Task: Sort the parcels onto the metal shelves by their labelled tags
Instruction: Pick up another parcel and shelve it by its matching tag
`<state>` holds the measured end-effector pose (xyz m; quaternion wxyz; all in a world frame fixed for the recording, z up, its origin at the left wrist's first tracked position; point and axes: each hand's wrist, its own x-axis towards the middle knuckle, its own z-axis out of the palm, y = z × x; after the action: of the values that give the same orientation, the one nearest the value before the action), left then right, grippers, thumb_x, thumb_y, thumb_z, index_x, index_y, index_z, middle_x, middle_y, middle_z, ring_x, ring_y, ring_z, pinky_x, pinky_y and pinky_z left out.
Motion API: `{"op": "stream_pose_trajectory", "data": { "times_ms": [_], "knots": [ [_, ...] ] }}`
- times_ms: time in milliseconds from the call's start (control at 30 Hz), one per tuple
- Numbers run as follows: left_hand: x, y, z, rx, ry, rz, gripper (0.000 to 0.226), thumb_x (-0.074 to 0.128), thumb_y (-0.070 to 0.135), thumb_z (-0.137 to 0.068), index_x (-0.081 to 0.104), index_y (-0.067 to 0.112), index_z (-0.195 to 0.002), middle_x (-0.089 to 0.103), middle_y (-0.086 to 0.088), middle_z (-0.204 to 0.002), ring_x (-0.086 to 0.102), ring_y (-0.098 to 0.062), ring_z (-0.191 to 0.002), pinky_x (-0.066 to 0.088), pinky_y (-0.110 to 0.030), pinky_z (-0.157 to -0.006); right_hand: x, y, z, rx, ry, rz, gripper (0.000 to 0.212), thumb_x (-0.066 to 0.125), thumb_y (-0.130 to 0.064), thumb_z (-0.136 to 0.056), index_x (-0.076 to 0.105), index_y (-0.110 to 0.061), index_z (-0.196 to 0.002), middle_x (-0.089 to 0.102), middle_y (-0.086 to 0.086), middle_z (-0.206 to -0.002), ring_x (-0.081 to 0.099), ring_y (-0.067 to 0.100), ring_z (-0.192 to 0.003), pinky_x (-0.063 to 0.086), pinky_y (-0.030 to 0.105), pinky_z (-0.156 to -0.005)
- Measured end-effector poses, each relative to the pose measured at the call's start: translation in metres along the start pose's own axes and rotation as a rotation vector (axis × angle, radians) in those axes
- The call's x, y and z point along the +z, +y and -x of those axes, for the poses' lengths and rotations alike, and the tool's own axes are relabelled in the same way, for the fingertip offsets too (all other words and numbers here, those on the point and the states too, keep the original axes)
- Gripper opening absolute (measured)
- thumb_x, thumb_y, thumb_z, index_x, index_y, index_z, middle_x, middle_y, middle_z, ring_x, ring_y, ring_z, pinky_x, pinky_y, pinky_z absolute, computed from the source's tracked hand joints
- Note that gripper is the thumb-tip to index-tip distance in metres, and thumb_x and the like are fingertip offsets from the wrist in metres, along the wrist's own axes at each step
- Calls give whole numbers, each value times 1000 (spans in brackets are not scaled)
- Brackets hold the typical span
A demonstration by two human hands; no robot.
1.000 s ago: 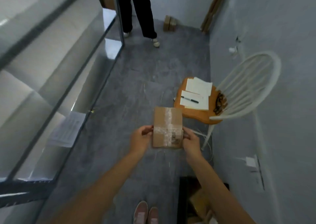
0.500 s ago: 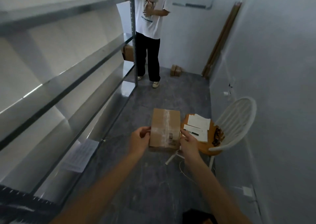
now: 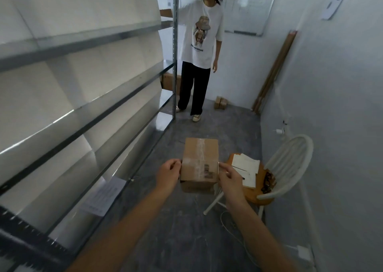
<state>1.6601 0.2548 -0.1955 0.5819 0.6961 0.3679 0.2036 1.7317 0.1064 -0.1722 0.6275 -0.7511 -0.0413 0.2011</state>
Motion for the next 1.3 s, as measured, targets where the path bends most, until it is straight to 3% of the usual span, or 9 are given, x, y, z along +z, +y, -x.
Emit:
{"op": "stream_pose_trajectory", "data": {
  "times_ms": [100, 200, 367, 533, 667, 800, 967, 1133, 1300],
  "knots": [
    [-6, 4, 7, -3, 65, 29, 19, 49, 25, -95, 60, 12, -86, 62, -10, -88, 56, -20, -79, 50, -35, -70, 5, -7, 11, -110, -17, 18, 33, 45, -9, -95, 58, -20, -124, 60, -3, -117, 57, 2, -93, 47, 15, -72],
    [-16, 8, 17, 16, 133, 6, 21, 52, 28, -93, 59, 9, -98, 59, -4, -93, 55, -16, -85, 42, -17, -61, 13, -9, 20, -162, -59, 27, 36, 44, -8, -96, 56, -22, -127, 59, -4, -118, 55, 0, -90, 46, 11, -61],
    [-46, 5, 37, -7, 265, 46, 31, 59, 31, -89, 60, 6, -108, 62, -4, -102, 57, -15, -89, 45, -25, -73, 38, -6, 33, -205, -166, 13, 36, 45, -8, -95, 58, -23, -125, 61, -4, -115, 59, 2, -94, 51, 13, -66],
    [-87, -5, 64, -19, 384, -5, 32, 60, 35, -88, 58, 10, -107, 60, 1, -96, 56, -12, -86, 45, -15, -63, 69, -8, 51, -235, -256, 32, 31, 42, -3, -95, 61, -11, -119, 62, -4, -102, 57, -3, -82, 49, 9, -63],
    [-120, -19, 82, -81, 450, -13, 35, 63, 37, -85, 60, 8, -105, 65, -6, -101, 58, -16, -86, 51, -30, -77, 94, -3, 68, -253, -331, 66, 30, 42, -1, -94, 63, -7, -115, 65, 5, -98, 58, 1, -76, 49, 8, -62],
    [-148, -29, 107, -102, 524, -50, 37, 60, 38, -87, 59, 8, -108, 61, -3, -99, 57, -17, -88, 50, -30, -80, 117, 6, 90, -260, -410, 83, 28, 43, 0, -93, 64, -4, -112, 67, 15, -101, 59, 13, -79, 46, 5, -57],
    [-191, -41, 148, -130, 584, -13, 35, 60, 37, -87, 60, 8, -107, 64, -6, -101, 59, -19, -90, 53, -36, -85, 141, 14, 134, -274, -523, 83, 28, 43, -3, -95, 64, -6, -113, 65, 8, -89, 56, 8, -71, 45, 6, -54],
    [-238, -53, 205, -182, 627, 71, 28, 62, 31, -86, 58, 9, -103, 61, -5, -96, 61, -23, -92, 57, -44, -81, 166, 23, 190, -254, -622, 94, 43, 35, 12, -90, 62, -6, -118, 66, 17, -107, 62, 24, -91, 53, 28, -75],
    [-280, -66, 272, -200, 721, 132, 26, 64, 30, -85, 59, 10, -101, 60, -4, -92, 61, -23, -92, 59, -42, -75, 181, 28, 258, -248, -752, 76, 43, 34, 11, -92, 63, -9, -118, 66, 12, -105, 61, 16, -83, 48, 14, -58]
  ]
}}
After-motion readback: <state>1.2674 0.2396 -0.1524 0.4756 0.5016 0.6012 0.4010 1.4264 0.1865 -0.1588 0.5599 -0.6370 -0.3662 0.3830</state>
